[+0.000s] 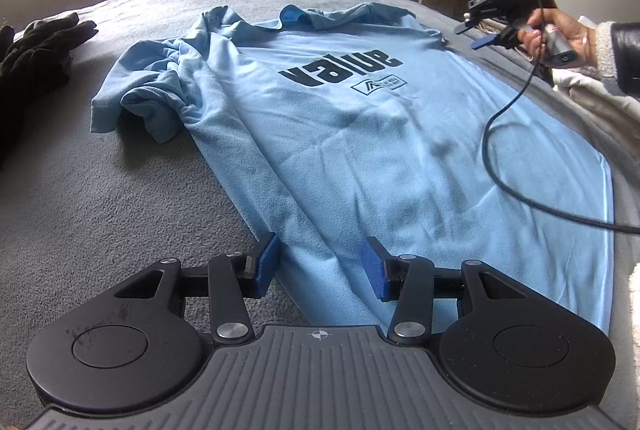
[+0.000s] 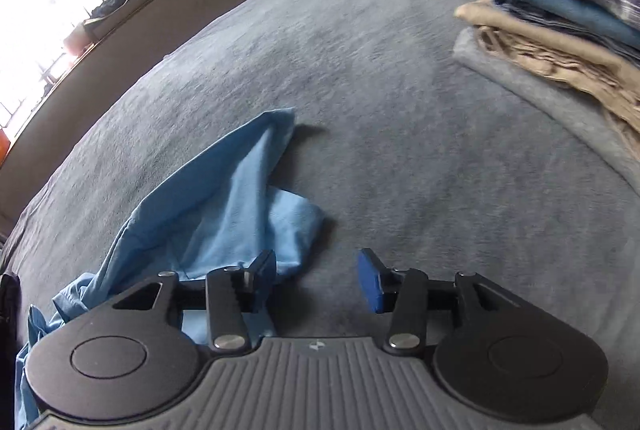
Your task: Fold clothes
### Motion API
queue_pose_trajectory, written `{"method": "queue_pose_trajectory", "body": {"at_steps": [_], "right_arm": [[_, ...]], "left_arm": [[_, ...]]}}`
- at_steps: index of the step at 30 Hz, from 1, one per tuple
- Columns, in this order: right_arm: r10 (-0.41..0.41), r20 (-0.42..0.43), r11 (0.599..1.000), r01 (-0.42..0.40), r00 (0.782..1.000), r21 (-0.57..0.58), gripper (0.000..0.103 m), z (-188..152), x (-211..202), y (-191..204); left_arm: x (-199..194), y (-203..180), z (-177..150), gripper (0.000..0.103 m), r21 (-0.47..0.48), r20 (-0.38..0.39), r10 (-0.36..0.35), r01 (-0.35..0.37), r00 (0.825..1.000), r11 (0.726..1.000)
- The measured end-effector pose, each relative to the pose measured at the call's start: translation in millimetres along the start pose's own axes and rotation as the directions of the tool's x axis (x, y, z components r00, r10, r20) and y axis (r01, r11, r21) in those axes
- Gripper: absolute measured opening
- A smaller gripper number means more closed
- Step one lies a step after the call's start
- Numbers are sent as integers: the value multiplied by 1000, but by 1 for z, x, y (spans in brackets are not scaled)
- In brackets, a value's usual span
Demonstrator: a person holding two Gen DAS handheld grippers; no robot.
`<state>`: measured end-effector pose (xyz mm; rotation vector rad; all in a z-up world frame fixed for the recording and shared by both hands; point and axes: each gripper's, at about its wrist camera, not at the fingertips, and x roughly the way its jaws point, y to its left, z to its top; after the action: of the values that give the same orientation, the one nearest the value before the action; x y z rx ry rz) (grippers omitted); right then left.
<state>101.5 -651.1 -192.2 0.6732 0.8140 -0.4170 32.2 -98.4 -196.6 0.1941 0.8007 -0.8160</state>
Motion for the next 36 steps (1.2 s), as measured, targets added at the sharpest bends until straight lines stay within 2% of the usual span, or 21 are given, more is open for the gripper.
{"method": "queue_pose_trajectory", "body": {"at_steps": [3,8,12,14,18,20,21,22,23,27,33,35,36], "right_arm": [[50,-63,997,-46,997,59,48,-15,-36,-32],[-11,-139,999,17,990,40,48,-72,-96,-73],[-48,-138,996,57,989,67,45,-120,-127,-103],[-31,-121,998,38,992,55,41,-140,-140,-111],[-24,-124,999,22,992,-23,41,-163,-148,-111],[-4,-139,1000,1,990,-20,40,-170,-147,-114],[8,-143,1000,-11,990,-19,38,-173,-147,-115],[13,-144,999,-17,990,-31,23,-176,-148,-115],[13,-143,999,-19,990,-43,2,-179,-150,-115],[-1,-36,1000,0,999,-30,2,-184,-170,-119],[-53,0,996,53,999,74,6,-197,-165,-136],[-82,34,988,77,996,131,19,-197,-174,-140],[-105,55,982,96,993,160,21,-197,-181,-141]], "left_arm": [[0,-1,0,47,8,0,2,-2,1000,1000],[-1,-5,2,47,30,-6,21,-21,1000,999],[-9,-9,8,47,27,-29,59,-58,998,998],[-18,-11,9,47,24,-35,71,-70,997,997],[-39,-19,7,47,-9,-57,52,-53,997,999],[-47,-25,1,47,-40,-81,27,-30,996,999],[-49,-28,-3,47,-58,-95,13,-18,995,998],[-52,-31,-7,47,-76,-109,-1,-7,994,997],[-55,-35,-11,47,-94,-123,-16,4,992,996],[-55,-47,-31,47,-116,-179,-33,12,983,993],[-52,-48,-44,47,-160,-227,-70,33,972,987],[-54,-47,-46,48,-171,-240,-98,58,966,984],[-54,-47,-48,48,-170,-248,-107,66,963,983]]}}
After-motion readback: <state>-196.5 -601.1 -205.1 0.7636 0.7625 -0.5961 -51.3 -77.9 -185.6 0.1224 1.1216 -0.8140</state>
